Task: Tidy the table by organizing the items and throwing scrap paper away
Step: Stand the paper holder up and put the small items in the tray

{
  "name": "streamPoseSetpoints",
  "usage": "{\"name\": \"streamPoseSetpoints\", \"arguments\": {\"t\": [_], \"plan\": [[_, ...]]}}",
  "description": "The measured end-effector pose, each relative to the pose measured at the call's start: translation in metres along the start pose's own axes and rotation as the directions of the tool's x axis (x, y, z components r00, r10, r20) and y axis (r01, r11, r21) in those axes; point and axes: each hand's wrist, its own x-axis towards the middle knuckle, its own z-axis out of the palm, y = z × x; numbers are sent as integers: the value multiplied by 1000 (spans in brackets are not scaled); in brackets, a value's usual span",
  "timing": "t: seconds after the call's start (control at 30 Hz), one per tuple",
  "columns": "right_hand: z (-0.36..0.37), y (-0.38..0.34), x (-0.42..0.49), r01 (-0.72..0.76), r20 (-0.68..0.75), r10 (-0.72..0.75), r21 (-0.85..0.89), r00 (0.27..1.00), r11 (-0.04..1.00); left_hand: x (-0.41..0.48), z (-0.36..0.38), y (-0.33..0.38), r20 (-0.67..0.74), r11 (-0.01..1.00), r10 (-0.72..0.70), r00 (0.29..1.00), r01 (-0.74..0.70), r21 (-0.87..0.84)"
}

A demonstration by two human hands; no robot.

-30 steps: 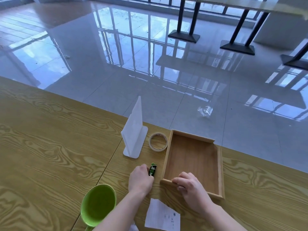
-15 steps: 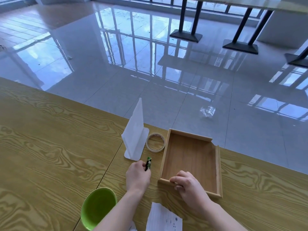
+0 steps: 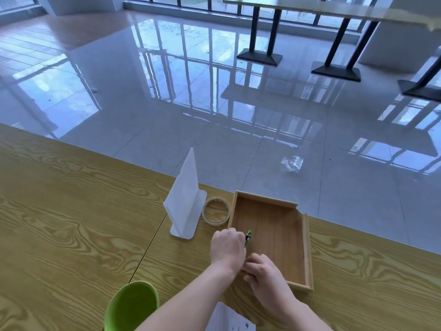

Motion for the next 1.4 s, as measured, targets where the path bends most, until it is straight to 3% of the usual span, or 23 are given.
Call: {"name": "streamPoseSetpoints", "arguments": {"t": [0.07,0.13,0.2,0.27,0.4,0.5,0.67,0.9,1.0,1.07,1.13,1.2,1.27,1.3,1.4], "plan": [[0,1,0,21,-14,-21,10,1000,1000,-4,8,-4,6,1000,15,1000,-14,-21],[1,3,0,31,-24,-31,18,999,999,-8,9,-8,-68,979,-29,997,14,-202],[2,3,0,18,-41,-17,25,999,1000,-5,6,-16,-175,929,-141,974,69,-364],[3,4,-1,7,-48,-6,31,999,1000,3,0,-30,-190,892,-266,945,167,-420],[2,3,-3,20,-44,-19,30,999,999,23,-2,-53,23,919,-312,950,308,-246],[1,2,-2,23,-37,-22,25,999,999,33,-1,-59,83,937,-318,945,326,-125],[-2,2,-1,35,-39,-34,30,999,999,37,4,-61,25,953,-292,956,293,-80],[2,5,-3,50,-73,-48,36,996,998,22,-14,-43,-224,922,-291,930,210,-324],[2,6,-3,41,-59,-38,51,998,998,4,-25,-29,-327,915,-208,922,65,-399],[-3,5,-3,-5,-73,19,187,997,982,-12,-26,-17,-340,935,-100,935,-29,-352],[-12,10,-6,-105,-187,198,414,962,904,-26,-22,-8,-313,946,-13,950,-89,-311],[-27,19,-9,-185,-302,485,662,821,726,-34,-16,0,-283,947,51,958,-137,-292],[-45,26,-10,-192,-230,668,847,707,495,-40,-10,7,-254,943,107,961,-179,-279],[-51,30,-9,-226,-205,686,846,699,483,-42,-7,10,-242,944,128,962,-193,-269],[-57,35,-4,-405,-230,646,616,728,676,-45,1,17,-207,946,190,960,-235,-224]]}}
